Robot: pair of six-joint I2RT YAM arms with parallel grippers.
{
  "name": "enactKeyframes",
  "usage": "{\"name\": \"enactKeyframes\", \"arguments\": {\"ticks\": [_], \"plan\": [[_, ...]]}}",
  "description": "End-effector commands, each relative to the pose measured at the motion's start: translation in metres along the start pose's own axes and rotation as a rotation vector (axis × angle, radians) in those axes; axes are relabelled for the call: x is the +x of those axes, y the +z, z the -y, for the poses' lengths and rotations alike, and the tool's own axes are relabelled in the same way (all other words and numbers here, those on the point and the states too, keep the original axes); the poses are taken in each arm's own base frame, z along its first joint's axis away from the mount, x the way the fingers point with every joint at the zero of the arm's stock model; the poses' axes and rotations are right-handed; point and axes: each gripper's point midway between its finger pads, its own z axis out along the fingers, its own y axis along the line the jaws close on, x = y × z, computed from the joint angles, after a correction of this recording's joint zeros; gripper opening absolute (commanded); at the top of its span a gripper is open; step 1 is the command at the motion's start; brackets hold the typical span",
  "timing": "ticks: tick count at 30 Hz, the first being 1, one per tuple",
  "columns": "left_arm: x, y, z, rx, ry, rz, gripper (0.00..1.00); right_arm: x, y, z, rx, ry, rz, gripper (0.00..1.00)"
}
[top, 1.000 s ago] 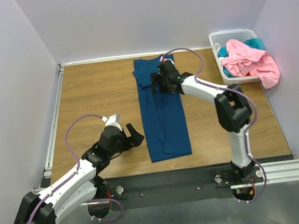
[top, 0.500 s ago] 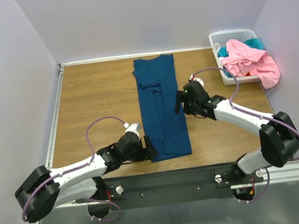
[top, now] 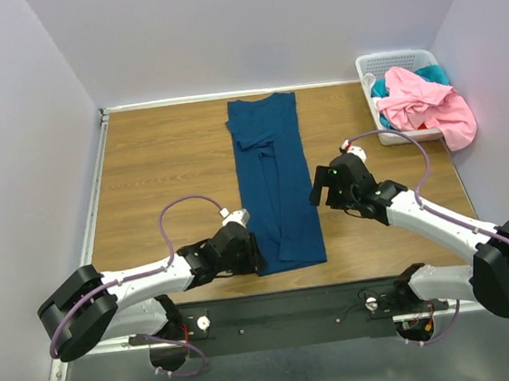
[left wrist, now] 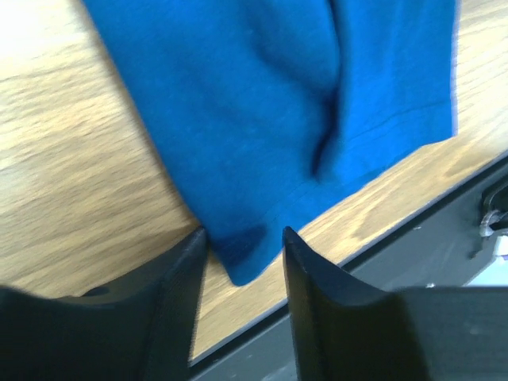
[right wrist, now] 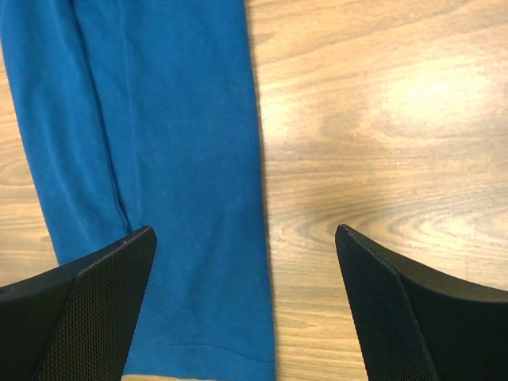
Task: Fold and stack the t-shirts
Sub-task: Fold the tshirt
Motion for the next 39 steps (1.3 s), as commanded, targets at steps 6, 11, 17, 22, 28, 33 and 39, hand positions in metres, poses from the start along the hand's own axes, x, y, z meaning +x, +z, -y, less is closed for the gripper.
{"name": "enactKeyframes", "arguments": {"ticks": [6, 11, 17, 22, 28, 33, 39], "plan": [[0.017, 0.001, -0.033, -0.142, 0.013, -0.051, 0.26, 0.022, -0.002, 0.013, 0.009, -0.025, -0.048, 1.00], [0.017, 0.005, -0.043, -0.218, 0.008, -0.061, 0.00, 0.049, -0.007, 0.010, -0.052, -0.074, -0.166, 1.00], [0.012, 0.000, -0.038, -0.196, 0.017, -0.042, 0.00, 0.098, -0.026, -0.002, -0.104, -0.118, -0.339, 1.00], [0.013, -0.005, -0.038, -0.183, 0.011, -0.036, 0.00, 0.134, -0.024, 0.007, -0.006, -0.181, -0.431, 0.94], [0.013, -0.007, -0.036, -0.164, 0.015, -0.031, 0.00, 0.154, -0.026, 0.016, 0.138, -0.263, -0.462, 0.89], [0.015, -0.005, -0.038, -0.173, 0.012, -0.039, 0.00, 0.168, -0.032, 0.006, 0.113, -0.291, -0.494, 0.81], [0.015, -0.007, -0.037, -0.165, 0.006, -0.036, 0.00, 0.171, -0.038, 0.012, 0.155, -0.284, -0.498, 0.61]]}}
